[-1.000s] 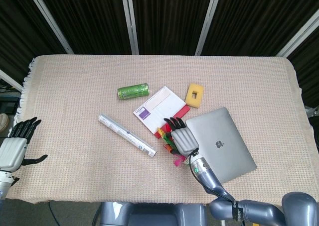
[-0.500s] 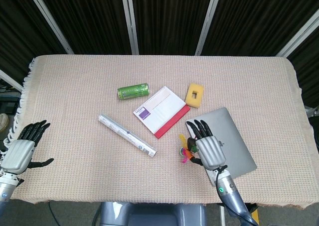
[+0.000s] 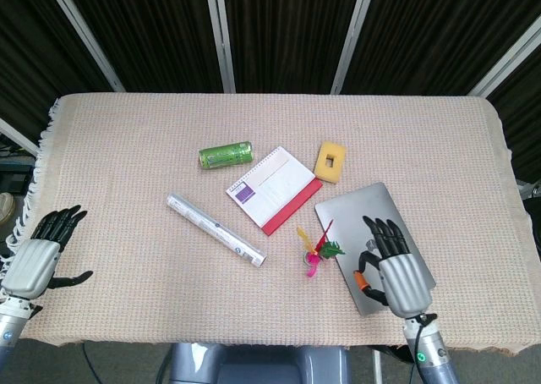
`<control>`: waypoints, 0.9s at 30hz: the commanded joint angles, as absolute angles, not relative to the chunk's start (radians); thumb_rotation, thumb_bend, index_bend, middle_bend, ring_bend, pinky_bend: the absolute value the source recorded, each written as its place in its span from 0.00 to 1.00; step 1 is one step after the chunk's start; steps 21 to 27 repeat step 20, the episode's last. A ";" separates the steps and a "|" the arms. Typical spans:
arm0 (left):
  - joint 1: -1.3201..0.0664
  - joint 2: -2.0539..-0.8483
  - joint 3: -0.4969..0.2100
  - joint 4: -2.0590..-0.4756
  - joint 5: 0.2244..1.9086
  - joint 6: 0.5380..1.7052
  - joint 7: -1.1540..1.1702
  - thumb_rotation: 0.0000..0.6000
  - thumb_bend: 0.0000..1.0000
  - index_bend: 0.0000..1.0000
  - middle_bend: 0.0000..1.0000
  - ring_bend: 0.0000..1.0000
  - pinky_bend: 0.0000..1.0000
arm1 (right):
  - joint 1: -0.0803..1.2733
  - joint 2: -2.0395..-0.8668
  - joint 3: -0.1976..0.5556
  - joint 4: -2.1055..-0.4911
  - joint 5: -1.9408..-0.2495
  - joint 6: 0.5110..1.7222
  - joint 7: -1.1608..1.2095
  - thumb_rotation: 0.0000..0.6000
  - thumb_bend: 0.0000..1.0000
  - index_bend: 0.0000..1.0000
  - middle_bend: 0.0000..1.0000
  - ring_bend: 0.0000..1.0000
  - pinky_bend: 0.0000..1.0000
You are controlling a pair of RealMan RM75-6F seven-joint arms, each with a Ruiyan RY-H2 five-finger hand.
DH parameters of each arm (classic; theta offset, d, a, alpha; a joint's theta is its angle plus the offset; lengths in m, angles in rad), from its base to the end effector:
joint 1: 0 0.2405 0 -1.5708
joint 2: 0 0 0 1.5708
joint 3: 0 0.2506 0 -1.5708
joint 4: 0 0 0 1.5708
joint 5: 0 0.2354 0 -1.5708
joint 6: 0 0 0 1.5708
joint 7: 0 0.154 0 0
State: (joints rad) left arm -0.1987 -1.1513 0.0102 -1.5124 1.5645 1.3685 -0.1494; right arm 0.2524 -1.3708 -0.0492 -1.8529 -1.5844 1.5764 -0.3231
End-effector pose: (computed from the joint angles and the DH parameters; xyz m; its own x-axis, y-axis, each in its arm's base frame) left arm -0.3166 0.2149 0.1051 0.3463 0.1421 0.9273 0.9335 -0.1502 -0.3256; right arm -0.1829 -0.1946 0.0496 0.2407 0.0213 0.9704 -0.9371 -0.2552 0.2381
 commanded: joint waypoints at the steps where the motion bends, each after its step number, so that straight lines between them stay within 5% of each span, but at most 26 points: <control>1: -0.194 -1.149 0.006 -1.512 1.560 1.379 -0.150 1.00 0.05 0.00 0.00 0.00 0.00 | 0.178 -1.229 -0.049 -1.846 -1.547 1.667 -0.266 1.00 0.21 0.03 0.00 0.00 0.00; 9: -0.168 -1.141 0.003 -1.532 1.590 1.455 -0.138 1.00 0.05 0.00 0.00 0.00 0.00 | 0.121 -1.132 0.027 -1.649 -1.340 1.631 -0.151 1.00 0.12 0.00 0.00 0.00 0.00; 27: -0.141 -1.137 0.015 -1.566 1.620 1.505 -0.084 1.00 0.05 0.00 0.00 0.00 0.00 | 0.063 -1.173 -0.028 -1.551 -1.444 1.629 -0.085 1.00 0.12 0.00 0.00 0.00 0.00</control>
